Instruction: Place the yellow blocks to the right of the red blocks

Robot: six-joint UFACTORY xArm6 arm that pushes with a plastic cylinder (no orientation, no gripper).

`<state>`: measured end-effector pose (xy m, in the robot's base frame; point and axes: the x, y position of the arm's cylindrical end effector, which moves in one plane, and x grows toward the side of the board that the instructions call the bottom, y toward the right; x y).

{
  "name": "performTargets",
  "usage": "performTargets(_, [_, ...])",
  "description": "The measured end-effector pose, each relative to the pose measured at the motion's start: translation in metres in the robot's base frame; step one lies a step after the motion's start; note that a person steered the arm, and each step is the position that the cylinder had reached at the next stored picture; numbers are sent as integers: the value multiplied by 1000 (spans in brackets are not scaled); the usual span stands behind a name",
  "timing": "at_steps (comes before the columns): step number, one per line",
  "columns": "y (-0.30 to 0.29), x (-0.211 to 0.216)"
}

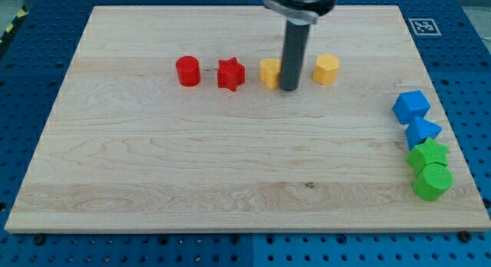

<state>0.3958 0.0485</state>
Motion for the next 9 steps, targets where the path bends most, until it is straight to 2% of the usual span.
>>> performTargets(1, [-6,-38])
performTargets(3, [31,-41])
performTargets(6, [86,-5])
performTargets(8, [126,4])
performTargets(9, [127,11])
